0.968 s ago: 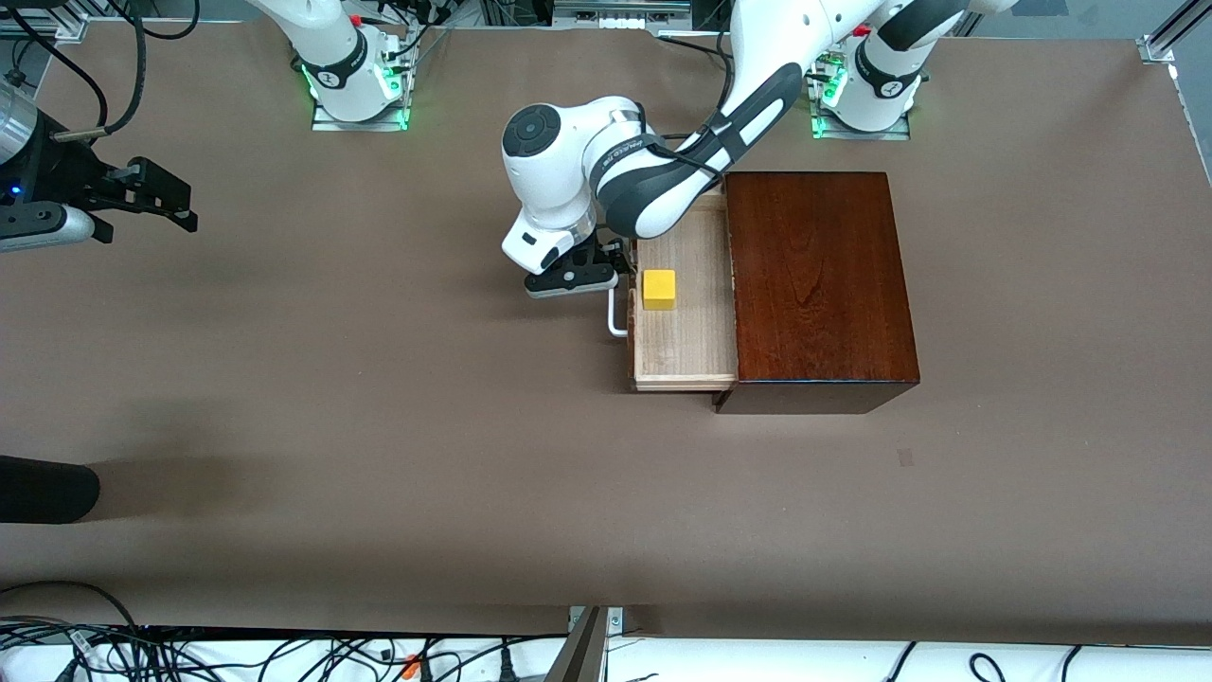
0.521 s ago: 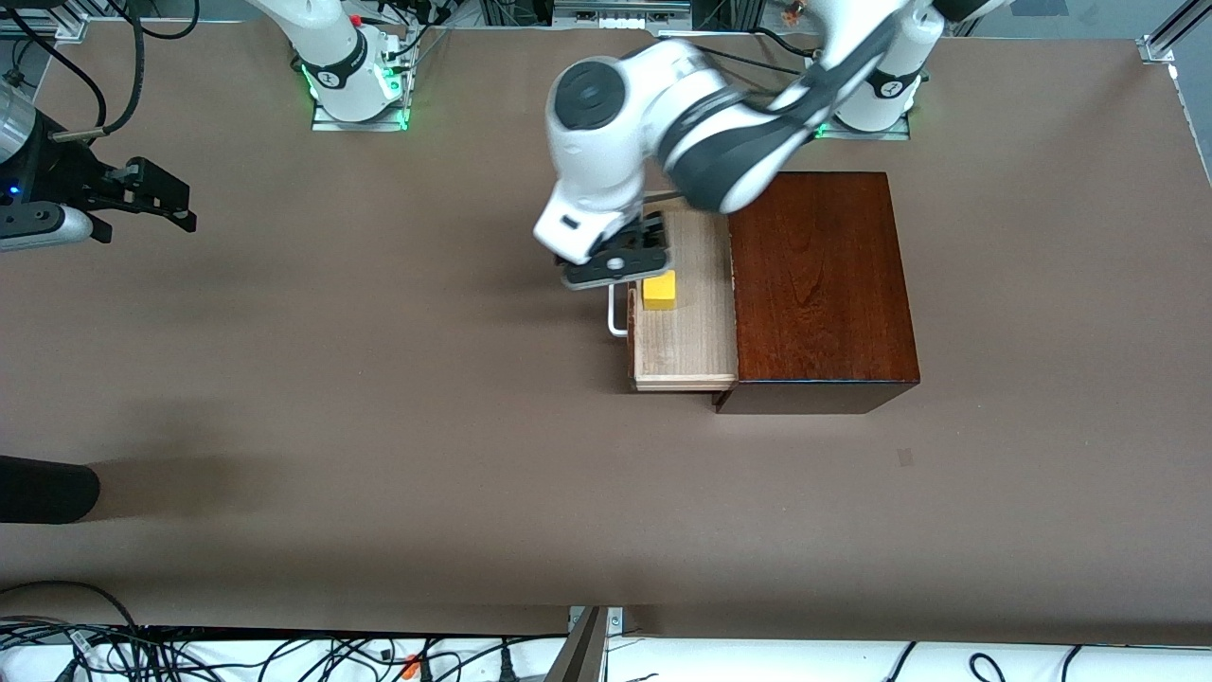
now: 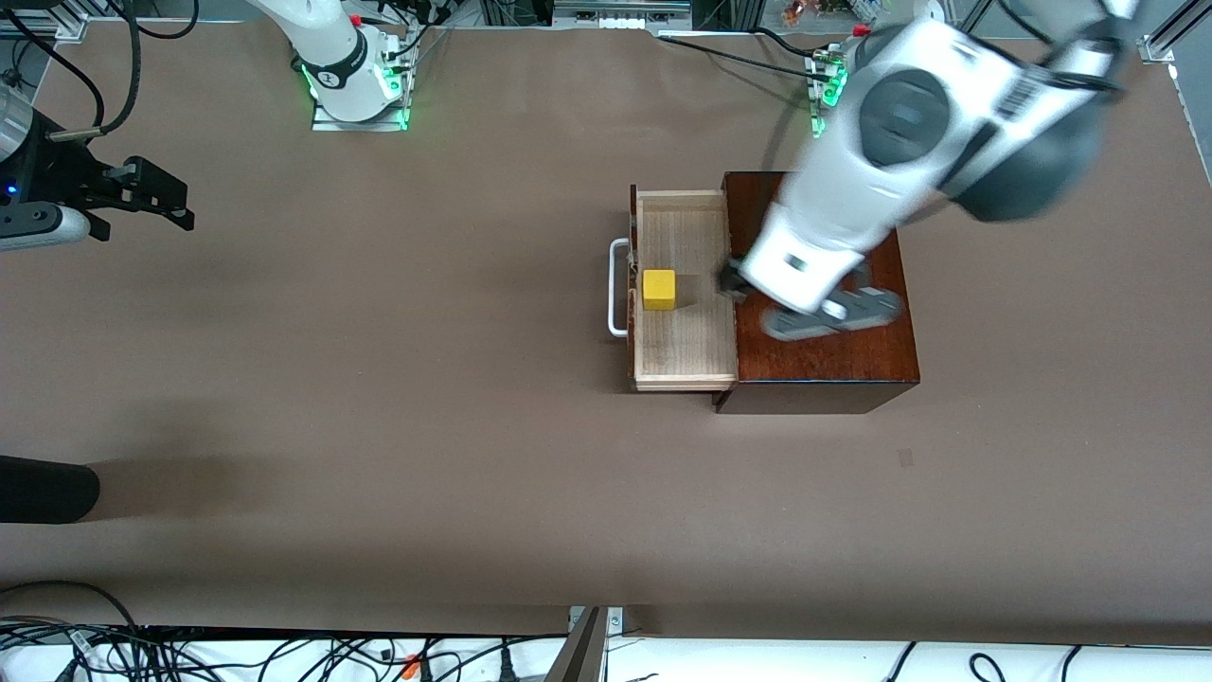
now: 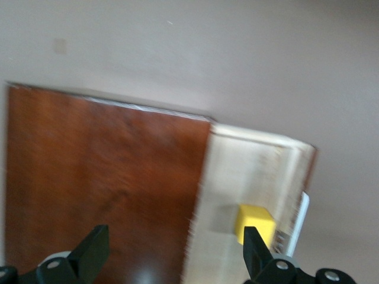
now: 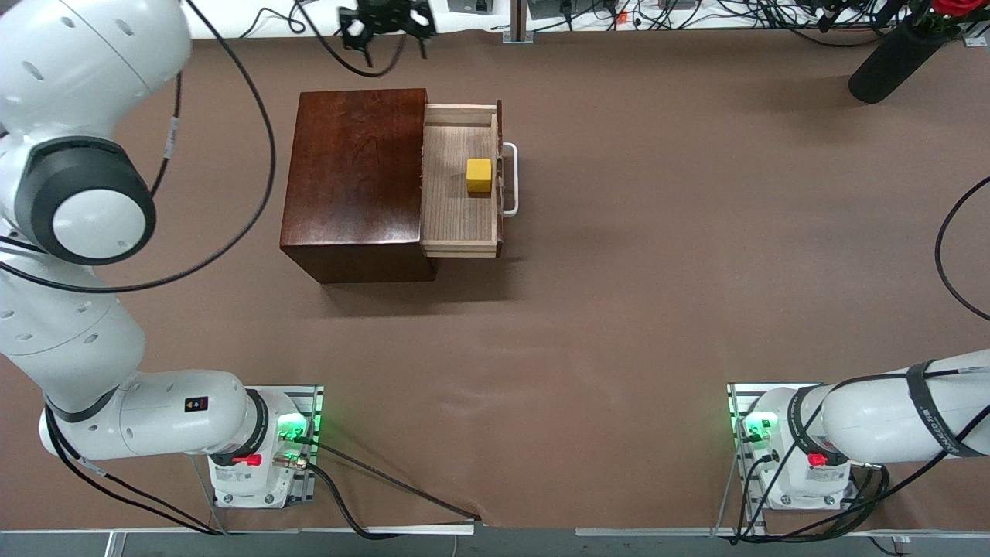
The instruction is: Open drawer, take yellow block, close drawer
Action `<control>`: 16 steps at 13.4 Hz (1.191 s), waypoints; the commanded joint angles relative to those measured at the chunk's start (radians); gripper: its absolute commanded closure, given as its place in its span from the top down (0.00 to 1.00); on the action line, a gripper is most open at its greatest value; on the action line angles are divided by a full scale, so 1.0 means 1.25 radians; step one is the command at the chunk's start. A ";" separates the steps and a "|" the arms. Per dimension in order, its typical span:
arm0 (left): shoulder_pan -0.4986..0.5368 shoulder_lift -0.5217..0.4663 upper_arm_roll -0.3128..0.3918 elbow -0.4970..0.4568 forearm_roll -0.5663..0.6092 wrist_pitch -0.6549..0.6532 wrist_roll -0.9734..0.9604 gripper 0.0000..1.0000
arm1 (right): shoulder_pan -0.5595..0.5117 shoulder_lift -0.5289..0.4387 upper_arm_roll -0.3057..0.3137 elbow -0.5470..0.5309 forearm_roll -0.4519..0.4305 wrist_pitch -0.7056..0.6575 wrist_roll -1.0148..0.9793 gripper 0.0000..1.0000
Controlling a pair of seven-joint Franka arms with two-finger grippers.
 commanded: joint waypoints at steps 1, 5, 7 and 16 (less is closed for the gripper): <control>0.071 -0.017 -0.022 -0.032 -0.018 0.002 0.047 1.00 | 0.000 -0.012 0.007 0.003 -0.003 -0.010 -0.004 1.00; 0.113 -0.050 0.057 -0.038 -0.048 0.008 0.209 1.00 | 0.008 -0.004 0.012 0.008 0.017 0.001 -0.018 1.00; 0.098 -0.093 0.167 -0.047 -0.123 0.008 0.337 1.00 | 0.020 0.012 0.023 0.016 0.027 0.018 -0.039 1.00; -0.186 -0.318 0.660 -0.130 -0.284 -0.100 0.606 1.00 | 0.108 0.036 0.175 0.063 0.029 0.020 -0.041 1.00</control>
